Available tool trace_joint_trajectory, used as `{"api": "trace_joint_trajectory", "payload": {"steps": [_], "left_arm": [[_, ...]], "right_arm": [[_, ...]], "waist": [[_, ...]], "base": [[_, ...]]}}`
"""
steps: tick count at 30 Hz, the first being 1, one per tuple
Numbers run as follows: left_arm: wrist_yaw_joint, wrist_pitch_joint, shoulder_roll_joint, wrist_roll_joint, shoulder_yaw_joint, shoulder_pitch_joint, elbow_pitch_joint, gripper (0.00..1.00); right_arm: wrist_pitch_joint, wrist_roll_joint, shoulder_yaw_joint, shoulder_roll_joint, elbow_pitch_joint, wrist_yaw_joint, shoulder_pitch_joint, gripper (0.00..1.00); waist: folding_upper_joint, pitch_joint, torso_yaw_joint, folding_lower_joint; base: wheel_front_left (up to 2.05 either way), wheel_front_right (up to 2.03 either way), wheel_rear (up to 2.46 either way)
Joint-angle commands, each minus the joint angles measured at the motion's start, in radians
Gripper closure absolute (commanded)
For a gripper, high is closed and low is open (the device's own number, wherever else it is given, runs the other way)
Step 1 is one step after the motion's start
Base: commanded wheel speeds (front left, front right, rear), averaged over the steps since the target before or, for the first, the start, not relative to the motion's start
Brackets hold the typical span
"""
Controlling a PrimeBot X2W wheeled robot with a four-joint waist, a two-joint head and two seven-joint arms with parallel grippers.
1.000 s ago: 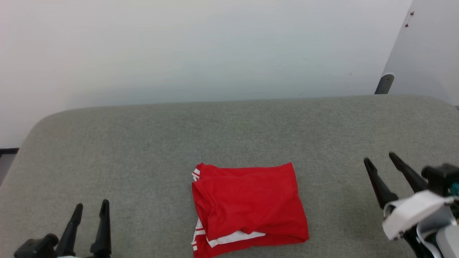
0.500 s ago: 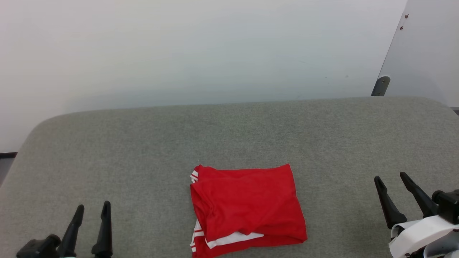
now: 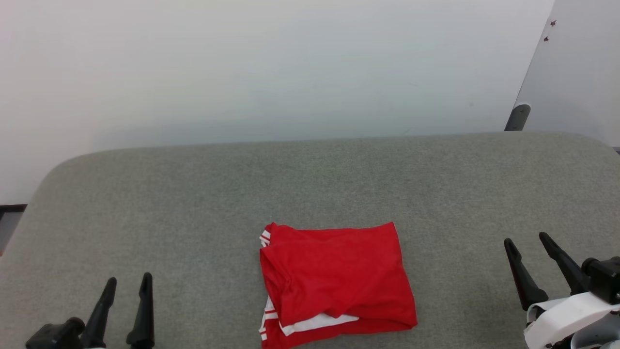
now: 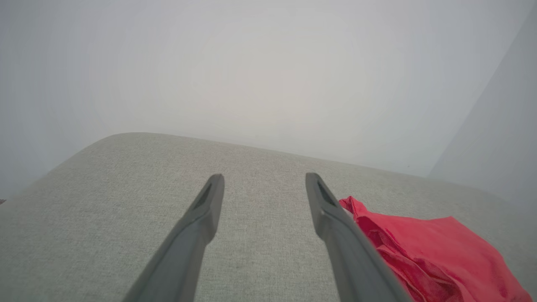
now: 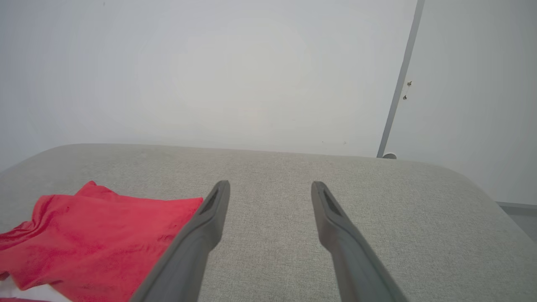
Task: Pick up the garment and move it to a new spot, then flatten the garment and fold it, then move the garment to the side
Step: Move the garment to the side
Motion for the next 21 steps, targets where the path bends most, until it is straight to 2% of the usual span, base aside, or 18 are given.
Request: {"api": "trace_joint_trajectory", "payload": {"steps": [1,12,21], "left_arm": [[-0.002,-0.001,-0.001,0.004,-0.002,-0.002,0.002,0.0],[0.01,0.003,0.018,-0.007,0.013,-0.004,-0.006,0.0],[0.015,0.016,0.025,-0.009,0.001,0.0,-0.017,0.0]], "right_arm": [[0.005,-0.006,-0.002,0.002,-0.005,-0.001,0.016,0.0],[0.049,0.0,0.074,0.009,-0.008,-0.001,-0.028,0.0],[0.151,0.022,0.18,0.007,0.039,-0.001,-0.101,0.0]], "waist": [[-0.0001,-0.001,0.003,0.0],[-0.0001,0.003,0.059,0.0],[-0.0001,0.013,0.136,0.0]], "base": [[0.0,0.0,0.0],[0.0,0.0,0.0],[0.0,0.0,0.0]]}}
